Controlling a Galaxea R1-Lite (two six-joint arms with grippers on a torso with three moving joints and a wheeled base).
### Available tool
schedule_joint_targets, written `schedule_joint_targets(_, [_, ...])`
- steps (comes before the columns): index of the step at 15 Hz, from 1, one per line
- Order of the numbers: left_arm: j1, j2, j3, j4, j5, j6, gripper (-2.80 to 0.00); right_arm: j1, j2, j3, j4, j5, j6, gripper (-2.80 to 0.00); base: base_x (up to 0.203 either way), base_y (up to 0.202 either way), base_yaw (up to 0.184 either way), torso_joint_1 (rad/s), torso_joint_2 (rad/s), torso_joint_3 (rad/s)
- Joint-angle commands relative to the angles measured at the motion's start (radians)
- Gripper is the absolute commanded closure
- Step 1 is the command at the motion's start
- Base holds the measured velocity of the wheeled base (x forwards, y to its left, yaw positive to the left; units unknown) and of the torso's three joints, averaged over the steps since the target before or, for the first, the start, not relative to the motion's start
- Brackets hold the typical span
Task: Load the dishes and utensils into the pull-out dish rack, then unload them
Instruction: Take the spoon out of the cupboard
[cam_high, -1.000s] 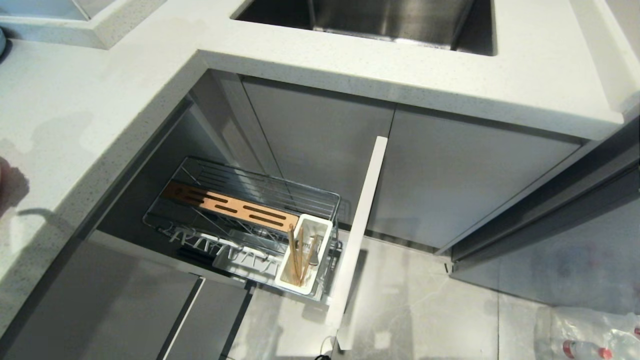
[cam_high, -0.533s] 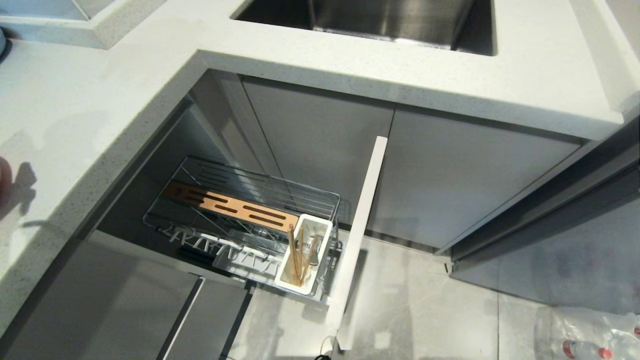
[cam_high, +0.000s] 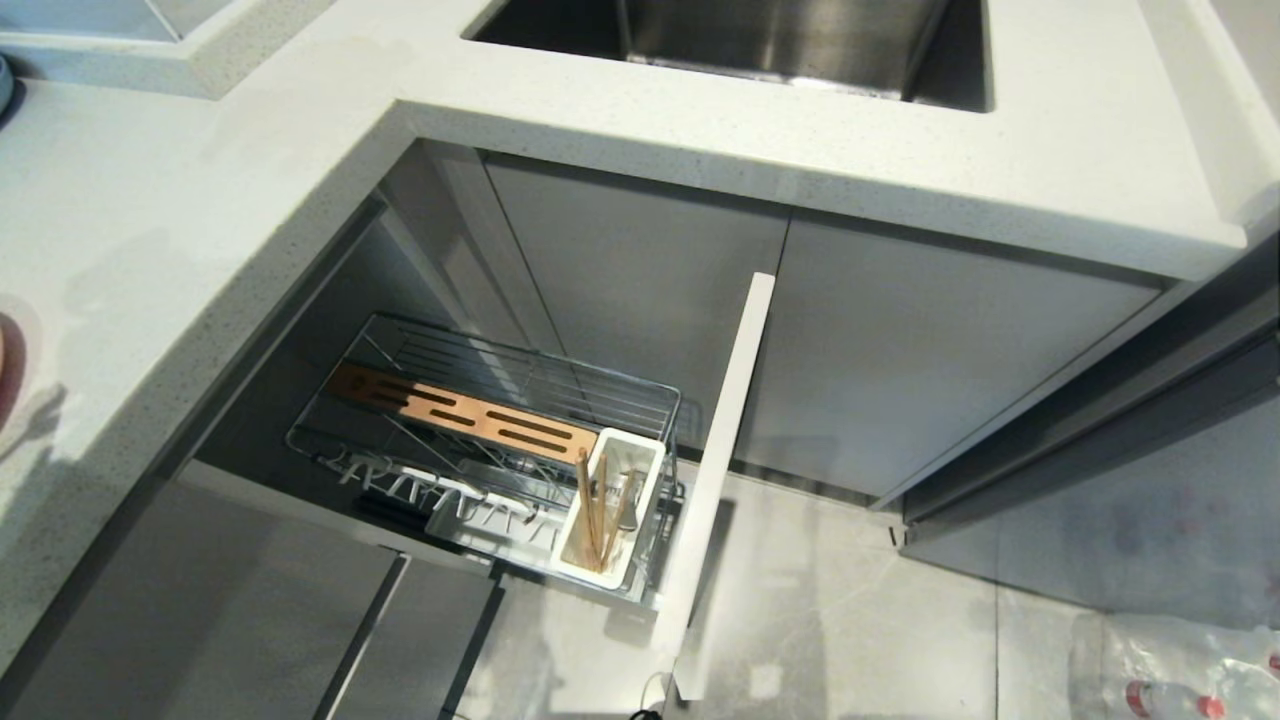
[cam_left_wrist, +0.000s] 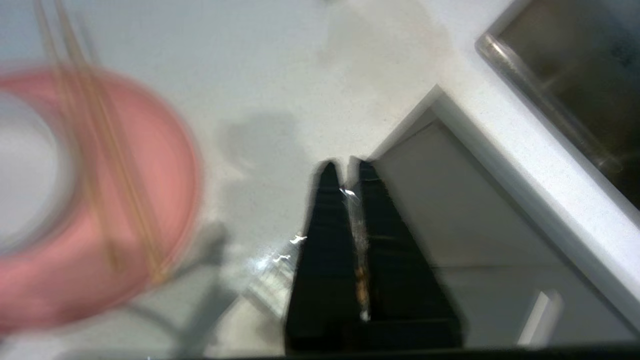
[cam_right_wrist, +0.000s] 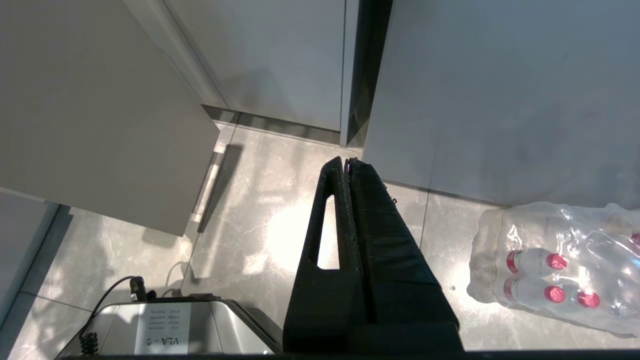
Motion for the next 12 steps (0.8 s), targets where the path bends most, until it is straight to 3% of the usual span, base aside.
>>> schedule_joint_targets(1, [-0.049,-0.075,0.001,-0.027,-0.013,0.144,0.00,0.000,0.001,0.002,0.001,0.000,0.000,0.00,0.000,0.000,0.000,0.000,0.00,0.000])
schedule_joint_targets(2, [-0.076,-0.083,0.002,-0.054,-0.041,0.224,0.00,-0.001,0.001,0.002,0.001,0.000,0.000,0.00,0.000,0.000,0.000,0.000,0.00,0.000])
schedule_joint_targets(4, [-0.089,-0.086,0.003,-0.075,-0.128,0.251,0.00,0.000,0.001,0.002,0.000,0.000,0.000,0.00,0.000,0.000,0.000,0.000,0.00,0.000])
schedule_joint_targets(6, [-0.110,-0.088,0.020,-0.074,-0.239,0.237,0.00,-0.001,0.001,0.002,0.001,0.000,0.000,0.00,0.000,0.000,0.000,0.000,0.00,0.000])
schedule_joint_targets(9, [-0.148,-0.062,0.088,-0.131,-0.327,0.196,0.00,0.000,0.001,0.002,0.000,0.000,0.000,0.00,0.000,0.000,0.000,0.000,0.00,0.000])
schedule_joint_targets(12, [-0.182,-0.004,0.124,-0.133,-0.343,0.193,0.00,0.000,0.001,0.002,0.001,0.000,0.000,0.00,0.000,0.000,0.000,0.000,0.00,0.000])
